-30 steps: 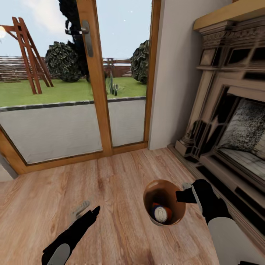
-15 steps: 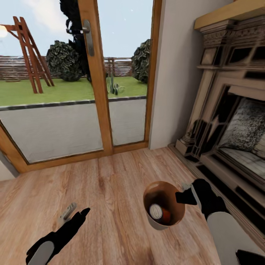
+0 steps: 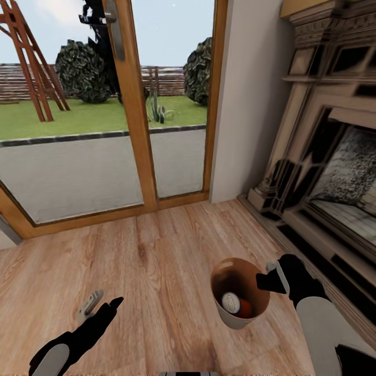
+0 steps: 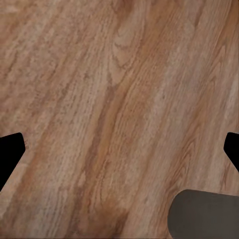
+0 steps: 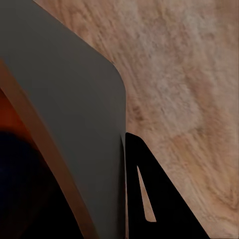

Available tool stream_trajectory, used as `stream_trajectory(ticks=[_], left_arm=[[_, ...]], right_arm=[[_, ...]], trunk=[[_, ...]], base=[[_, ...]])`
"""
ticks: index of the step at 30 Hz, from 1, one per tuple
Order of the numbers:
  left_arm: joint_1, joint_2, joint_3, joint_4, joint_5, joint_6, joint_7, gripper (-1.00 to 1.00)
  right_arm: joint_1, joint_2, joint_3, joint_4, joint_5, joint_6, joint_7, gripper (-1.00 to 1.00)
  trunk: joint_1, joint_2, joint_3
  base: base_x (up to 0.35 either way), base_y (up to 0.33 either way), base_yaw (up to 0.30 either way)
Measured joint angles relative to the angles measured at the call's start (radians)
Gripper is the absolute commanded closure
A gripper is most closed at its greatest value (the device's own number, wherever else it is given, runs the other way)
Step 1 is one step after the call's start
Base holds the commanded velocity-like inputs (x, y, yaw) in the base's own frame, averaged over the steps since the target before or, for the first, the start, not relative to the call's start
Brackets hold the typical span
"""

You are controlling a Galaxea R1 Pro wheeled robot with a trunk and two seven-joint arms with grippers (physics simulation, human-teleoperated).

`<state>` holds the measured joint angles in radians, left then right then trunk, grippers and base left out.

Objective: Put the three can of soda from the living room inside the tash can in the kitchen.

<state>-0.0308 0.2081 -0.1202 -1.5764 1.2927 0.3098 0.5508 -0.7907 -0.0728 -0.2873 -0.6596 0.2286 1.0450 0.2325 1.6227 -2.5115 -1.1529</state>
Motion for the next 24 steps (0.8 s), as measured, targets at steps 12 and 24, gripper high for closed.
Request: stream_trajectory(ticks=[12,24], left_arm=[[0.0,0.001,-0.001,0.001,0.0,0.0,-0.001,-1.0],[0.0,0.001,-0.002,0.0,0.002,0.0,-0.003,-1.0]], right_arm=[[0.001,0.002,-0.002,0.002,-0.004,0.0,-0.004,1.0],[0.001,0.004,-0.003,0.002,-0.028,0.002,0.001,-1.0]], trunk=[[0.005,-0.003,-0.046],[0.008,-0.005,-0.073]], base=[[0.0,0.0,0.0],[0.0,0.0,0.0]])
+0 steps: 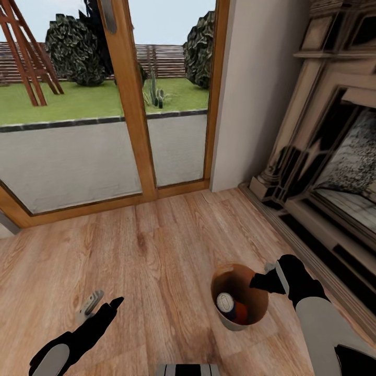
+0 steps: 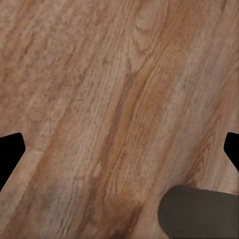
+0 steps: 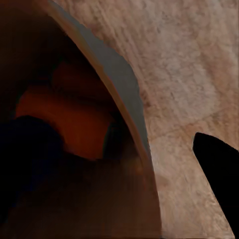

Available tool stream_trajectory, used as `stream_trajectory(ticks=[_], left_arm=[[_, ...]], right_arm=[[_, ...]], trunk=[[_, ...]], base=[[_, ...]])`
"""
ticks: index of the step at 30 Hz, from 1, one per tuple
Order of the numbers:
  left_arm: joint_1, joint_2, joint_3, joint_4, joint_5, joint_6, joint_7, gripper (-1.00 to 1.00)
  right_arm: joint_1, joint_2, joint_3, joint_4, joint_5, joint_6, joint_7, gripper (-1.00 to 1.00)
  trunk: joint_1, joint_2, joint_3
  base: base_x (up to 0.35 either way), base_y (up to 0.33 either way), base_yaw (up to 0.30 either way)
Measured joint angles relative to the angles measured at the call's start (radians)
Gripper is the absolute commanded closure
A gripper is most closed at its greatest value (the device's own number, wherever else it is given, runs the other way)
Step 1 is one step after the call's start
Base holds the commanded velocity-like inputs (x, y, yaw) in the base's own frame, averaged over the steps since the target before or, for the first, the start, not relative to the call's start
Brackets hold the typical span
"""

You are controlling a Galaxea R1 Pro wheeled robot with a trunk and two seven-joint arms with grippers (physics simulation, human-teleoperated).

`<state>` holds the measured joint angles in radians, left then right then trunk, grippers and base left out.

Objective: Put the three can of soda from the living room inside the tash can in the kitchen.

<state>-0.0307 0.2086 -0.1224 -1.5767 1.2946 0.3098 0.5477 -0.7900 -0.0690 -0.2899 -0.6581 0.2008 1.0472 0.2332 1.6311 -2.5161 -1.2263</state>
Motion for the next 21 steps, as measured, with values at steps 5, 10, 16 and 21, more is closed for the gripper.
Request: stream_trajectory(ticks=[5,10,16,21], left_arm=[[0.0,0.0,-0.001,0.001,-0.002,0.0,0.0,-1.0],[0.024,-0.007,-0.015,0.003,-0.072,-0.011,0.0,-1.0],[0.027,-0.015,-0.021,0.003,-0.109,-0.014,-0.004,-1.0],[0.028,-0.019,-0.024,0.003,-0.113,-0.013,-0.003,-1.0]], right_arm=[[0.0,-0.001,0.0,0.0,-0.001,0.0,0.0,-1.0],[0.014,-0.006,-0.001,-0.158,-0.002,0.0,0.011,-1.0],[0.23,-0.007,-0.004,-0.709,-0.079,0.0,0.016,-1.0],[0.384,-0.01,-0.003,-0.924,-0.135,0.0,0.119,-1.0]], trunk=[[0.0,0.0,0.0],[0.0,0.0,0.0],[-0.002,0.001,0.015],[-0.004,0.002,0.035]], base=[[0.0,0.0,0.0],[0.0,0.0,0.0],[0.0,0.0,0.0],[0.0,0.0,0.0]])
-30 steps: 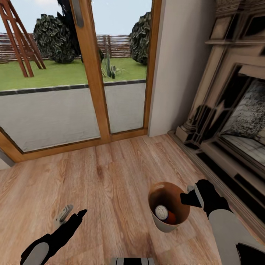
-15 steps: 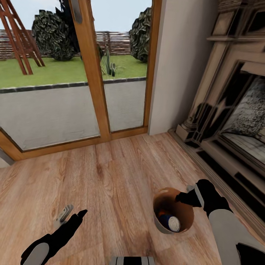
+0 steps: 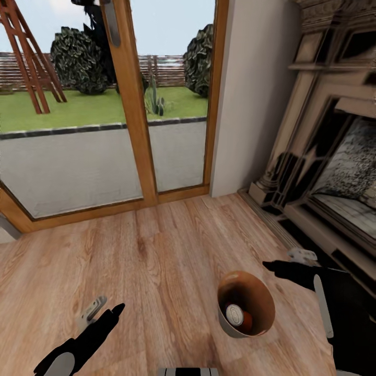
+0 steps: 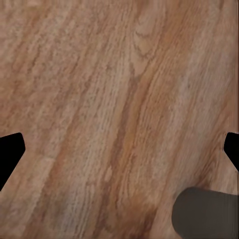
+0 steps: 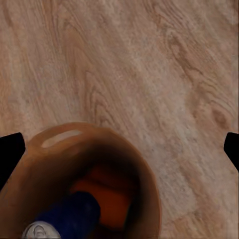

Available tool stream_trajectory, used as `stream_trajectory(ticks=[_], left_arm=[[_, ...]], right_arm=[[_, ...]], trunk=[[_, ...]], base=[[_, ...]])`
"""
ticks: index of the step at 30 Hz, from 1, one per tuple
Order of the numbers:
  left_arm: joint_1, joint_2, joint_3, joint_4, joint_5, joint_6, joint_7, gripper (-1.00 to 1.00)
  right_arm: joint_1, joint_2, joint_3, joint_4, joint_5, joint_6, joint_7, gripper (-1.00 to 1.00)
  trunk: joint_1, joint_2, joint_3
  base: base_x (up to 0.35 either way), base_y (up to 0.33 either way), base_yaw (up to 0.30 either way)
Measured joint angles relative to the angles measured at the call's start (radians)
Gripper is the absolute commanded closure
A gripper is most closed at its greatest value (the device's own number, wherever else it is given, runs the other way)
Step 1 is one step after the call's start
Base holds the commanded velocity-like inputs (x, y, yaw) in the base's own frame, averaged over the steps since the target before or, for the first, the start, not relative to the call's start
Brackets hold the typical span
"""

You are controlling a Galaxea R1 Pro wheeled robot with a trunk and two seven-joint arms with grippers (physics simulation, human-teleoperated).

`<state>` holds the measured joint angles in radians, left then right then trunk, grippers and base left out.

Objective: Put the three can of soda from the living room inside the tash can in the kitchen.

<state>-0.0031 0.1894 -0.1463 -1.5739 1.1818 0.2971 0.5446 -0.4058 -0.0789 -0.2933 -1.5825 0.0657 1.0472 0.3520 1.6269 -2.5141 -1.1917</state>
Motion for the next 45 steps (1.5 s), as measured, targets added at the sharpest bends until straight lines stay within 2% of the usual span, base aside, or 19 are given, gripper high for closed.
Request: stream_trajectory(ticks=[1,2,4,6,9,12,16,18,20,26,42,45], left_arm=[[0.0,-0.001,0.0,0.0,-0.001,0.002,0.001,-1.0],[0.0,-0.001,-0.001,0.001,-0.002,0.003,0.003,-1.0],[0.0,-0.002,0.001,0.028,-0.005,0.005,0.006,-1.0],[-0.003,-0.002,0.001,0.053,-0.006,0.006,0.005,-1.0],[-0.007,-0.01,0.002,0.076,-0.007,0.005,0.004,-1.0],[-0.01,-0.015,-0.005,0.091,-0.008,0.006,0.003,-1.0],[-0.017,-0.016,-0.026,0.099,-0.011,0.006,0.003,-1.0],[-0.021,-0.017,-0.034,0.103,-0.047,0.008,0.003,-1.0],[-0.022,-0.018,-0.036,0.105,-0.066,0.009,0.003,-1.0],[-0.024,-0.018,-0.038,0.113,-0.079,0.01,0.002,-1.0],[-0.025,-0.018,-0.038,0.116,-0.08,0.011,0.001,-1.0],[-0.025,-0.018,-0.038,0.122,-0.08,0.011,0.001,-1.0]], right_arm=[[0.016,-0.005,0.0,-0.016,-0.004,-0.012,0.078,-1.0],[0.021,-0.008,0.0,-0.02,-0.003,-0.033,0.1,-1.0],[0.033,-0.021,-0.003,-0.028,-0.003,-0.144,0.157,-1.0],[0.037,-0.025,-0.008,-0.031,-0.001,-0.208,0.169,-1.0],[0.039,-0.027,-0.046,-0.032,0.001,-0.297,0.179,-1.0],[0.045,-0.024,-0.064,-0.033,0.001,-0.399,0.183,-1.0],[0.054,-0.023,-0.068,-0.033,0.001,-0.447,0.187,-1.0],[0.069,-0.022,-0.077,-0.033,0.0,-0.503,0.188,-1.0],[0.075,-0.02,-0.08,-0.033,0.0,-0.54,0.188,-1.0],[0.079,-0.018,-0.084,-0.033,0.0,-0.562,0.189,-1.0],[0.079,-0.018,-0.087,-0.033,0.0,-0.56,0.188,-1.0],[0.079,-0.018,-0.102,-0.033,0.0,-0.56,0.188,-1.0]], trunk=[[0.0,0.0,0.004],[-0.001,0.0,0.008],[-0.002,0.001,0.015],[-0.003,0.001,0.023],[-0.004,0.002,0.035],[-0.005,0.003,0.046],[-0.007,0.004,0.062],[-0.008,0.004,0.07],[-0.009,0.005,0.077],[-0.012,0.006,0.101],[-0.019,0.01,0.162],[-0.02,0.01,0.174]], base=[[0.0,0.0,0.0],[0.0,0.0,0.0],[0.0,0.0,0.0],[0.0,0.0,0.0],[0.0,0.0,0.0],[0.0,0.0,0.0],[0.0,0.0,0.0],[0.0,0.0,0.0],[0.0,0.0,0.0],[0.0,0.0,0.0],[0.0,0.0,0.0],[0.0,0.0,0.0]])
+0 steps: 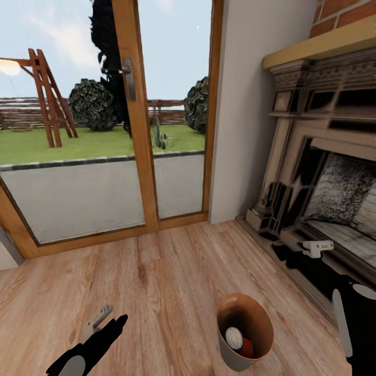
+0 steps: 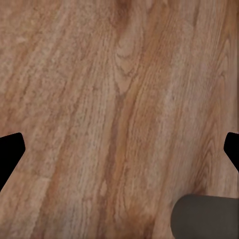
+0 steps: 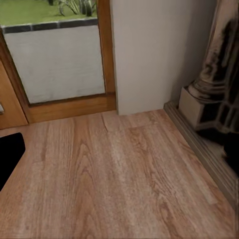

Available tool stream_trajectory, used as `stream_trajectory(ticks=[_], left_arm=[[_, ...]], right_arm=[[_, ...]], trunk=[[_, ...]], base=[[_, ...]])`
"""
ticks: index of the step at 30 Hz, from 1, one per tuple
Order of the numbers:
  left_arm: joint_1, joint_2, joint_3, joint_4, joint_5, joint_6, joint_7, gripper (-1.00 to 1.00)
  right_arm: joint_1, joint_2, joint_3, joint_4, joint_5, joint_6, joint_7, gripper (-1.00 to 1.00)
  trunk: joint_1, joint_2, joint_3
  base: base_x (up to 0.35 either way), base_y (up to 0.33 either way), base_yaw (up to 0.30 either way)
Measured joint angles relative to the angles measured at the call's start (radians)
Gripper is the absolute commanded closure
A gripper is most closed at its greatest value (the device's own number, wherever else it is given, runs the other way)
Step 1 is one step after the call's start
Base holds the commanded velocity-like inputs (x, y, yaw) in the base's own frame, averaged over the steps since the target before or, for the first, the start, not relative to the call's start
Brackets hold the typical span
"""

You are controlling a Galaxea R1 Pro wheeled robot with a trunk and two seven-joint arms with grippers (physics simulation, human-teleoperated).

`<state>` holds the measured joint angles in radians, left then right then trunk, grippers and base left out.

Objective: Put the three can of soda from the living room inside the tash can in the kitchen.

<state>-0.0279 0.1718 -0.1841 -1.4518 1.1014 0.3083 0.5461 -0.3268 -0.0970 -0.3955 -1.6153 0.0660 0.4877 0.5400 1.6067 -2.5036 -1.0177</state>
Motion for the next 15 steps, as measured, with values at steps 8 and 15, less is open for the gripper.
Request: stream_trajectory(ticks=[8,15], left_arm=[[-0.001,0.0,0.0,0.005,0.0,0.0,0.0,-1.0],[-0.001,0.007,-0.003,0.059,-0.006,-0.001,0.0,-1.0]], right_arm=[[0.0,-0.001,-0.008,0.0,0.0,0.0,0.001,-1.0],[0.008,0.004,-0.013,0.058,0.005,0.0,-0.002,-1.0]], trunk=[[-0.004,0.002,0.031],[-0.005,0.003,0.043]], base=[[0.0,0.0,0.0],[0.0,0.0,0.0]])
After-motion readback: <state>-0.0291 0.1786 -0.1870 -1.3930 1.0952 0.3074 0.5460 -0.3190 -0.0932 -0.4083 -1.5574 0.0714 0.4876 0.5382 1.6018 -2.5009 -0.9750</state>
